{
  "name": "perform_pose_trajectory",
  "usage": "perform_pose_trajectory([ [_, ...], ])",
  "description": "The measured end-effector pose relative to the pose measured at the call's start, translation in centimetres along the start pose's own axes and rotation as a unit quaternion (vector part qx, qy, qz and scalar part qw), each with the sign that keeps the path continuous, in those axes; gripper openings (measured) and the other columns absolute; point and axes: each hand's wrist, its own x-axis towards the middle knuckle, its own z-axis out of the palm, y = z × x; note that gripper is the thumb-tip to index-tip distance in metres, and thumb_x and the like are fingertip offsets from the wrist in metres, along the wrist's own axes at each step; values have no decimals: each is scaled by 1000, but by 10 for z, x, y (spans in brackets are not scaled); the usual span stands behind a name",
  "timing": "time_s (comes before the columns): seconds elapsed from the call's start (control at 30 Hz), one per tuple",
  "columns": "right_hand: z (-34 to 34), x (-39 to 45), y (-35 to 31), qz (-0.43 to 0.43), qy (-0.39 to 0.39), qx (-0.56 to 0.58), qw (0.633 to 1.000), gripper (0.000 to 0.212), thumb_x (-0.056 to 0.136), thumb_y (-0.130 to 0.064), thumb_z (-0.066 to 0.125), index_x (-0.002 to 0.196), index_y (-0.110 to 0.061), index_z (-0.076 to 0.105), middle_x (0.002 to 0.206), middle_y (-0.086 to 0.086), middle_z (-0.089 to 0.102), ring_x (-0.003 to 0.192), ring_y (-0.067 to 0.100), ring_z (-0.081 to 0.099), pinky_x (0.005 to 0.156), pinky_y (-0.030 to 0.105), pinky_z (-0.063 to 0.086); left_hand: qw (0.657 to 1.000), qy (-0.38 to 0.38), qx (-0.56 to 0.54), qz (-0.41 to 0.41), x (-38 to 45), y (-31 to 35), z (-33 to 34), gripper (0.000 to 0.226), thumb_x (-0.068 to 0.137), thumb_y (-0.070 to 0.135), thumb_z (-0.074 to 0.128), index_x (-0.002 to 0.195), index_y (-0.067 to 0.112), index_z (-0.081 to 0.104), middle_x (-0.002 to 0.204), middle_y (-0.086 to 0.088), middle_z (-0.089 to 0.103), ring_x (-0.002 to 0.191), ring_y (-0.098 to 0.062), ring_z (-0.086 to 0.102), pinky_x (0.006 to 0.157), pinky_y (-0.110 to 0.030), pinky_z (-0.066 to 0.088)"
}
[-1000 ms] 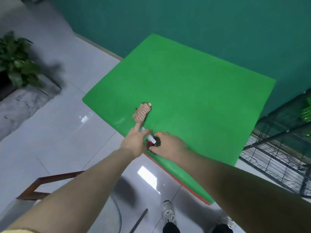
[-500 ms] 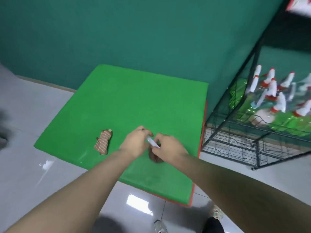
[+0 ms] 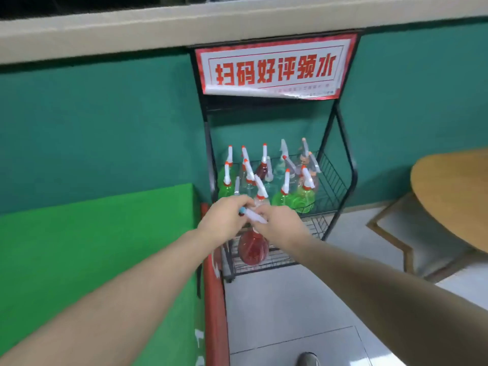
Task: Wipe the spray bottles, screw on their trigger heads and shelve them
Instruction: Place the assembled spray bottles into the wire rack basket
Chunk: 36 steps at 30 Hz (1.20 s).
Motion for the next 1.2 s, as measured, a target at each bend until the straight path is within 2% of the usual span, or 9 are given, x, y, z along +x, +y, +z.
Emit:
perform_pose_trajectory([
  [0.1, -56, 8, 59, 19, 31, 7, 999, 28, 100, -32, 52, 125, -24, 62, 92, 3, 70, 74, 20, 63, 54, 28, 46, 999, -19, 16, 44, 60, 61, 20, 27, 95, 14, 70, 121, 21, 68, 103, 3, 66, 87, -16, 56, 71, -28, 40],
  [0.23, -118, 18, 117, 44, 75, 19, 996, 26, 99, -33, 51, 121, -23, 62, 90, 1, 69, 73, 19, 64, 60, 32, 51, 996, -37, 19, 82, 125, 125, 37, 41, 92, 20, 77, 130, 22, 61, 113, 8, 60, 97, -14, 59, 88, -33, 49],
  [0.37, -158, 32, 158, 73, 99, 42, 991, 16, 99, -34, 53, 106, -21, 58, 85, 0, 69, 75, 20, 66, 60, 31, 51, 995, -53, 15, 77, 169, 147, 53, 52, 93, 18, 75, 138, 25, 50, 122, 5, 59, 86, -20, 64, 75, -33, 48],
  [0.5, -173, 52, 184, 91, 105, 21, 990, 9, 99, -28, 52, 99, -19, 50, 76, -1, 63, 65, 18, 61, 52, 31, 45, 999, -38, 0, 35, 208, 132, 65, 64, 98, 12, 67, 152, 28, 36, 129, 10, 54, 86, -14, 66, 59, -29, 55],
  [0.6, -178, 70, 194, 117, 118, 6, 986, 9, 99, -28, 50, 101, -19, 49, 75, -3, 60, 63, 14, 57, 51, 29, 43, 993, -87, 64, 45, 239, 109, 72, 50, 97, 13, 68, 142, 26, 52, 138, 1, 57, 96, -10, 62, 75, -23, 52],
  [0.8, -176, 111, 204, 168, 145, -1, 975, 9, 100, -27, 49, 103, -20, 44, 74, -3, 56, 61, 13, 54, 49, 30, 37, 954, -156, 199, 162, 295, 83, 90, 51, 94, 6, 65, 142, 22, 56, 139, 1, 57, 128, -20, 52, 110, -38, 44],
  [1.0, -151, 146, 223, 214, 126, -2, 969, 12, 102, -29, 45, 99, -18, 42, 75, 1, 60, 65, 24, 59, 58, 37, 49, 894, -200, 290, 276, 332, 73, 123, 48, 92, 1, 60, 136, 20, 62, 124, 3, 60, 124, -19, 50, 114, -44, 39],
  [1.1, -150, 163, 230, 204, 127, 6, 971, 14, 102, -31, 44, 100, -17, 43, 76, 4, 63, 66, 27, 62, 64, 42, 56, 880, -221, 297, 296, 346, 68, 139, 60, 90, -4, 60, 140, 29, 62, 138, 6, 61, 134, -18, 50, 123, -42, 31],
  [1.2, -153, 177, 236, 190, 113, 7, 975, 11, 101, -27, 45, 101, -16, 44, 75, 4, 62, 66, 27, 61, 62, 42, 55, 874, -276, 299, 266, 356, 59, 153, 61, 91, -3, 63, 135, 39, 65, 136, 5, 66, 122, -18, 63, 109, -41, 51],
])
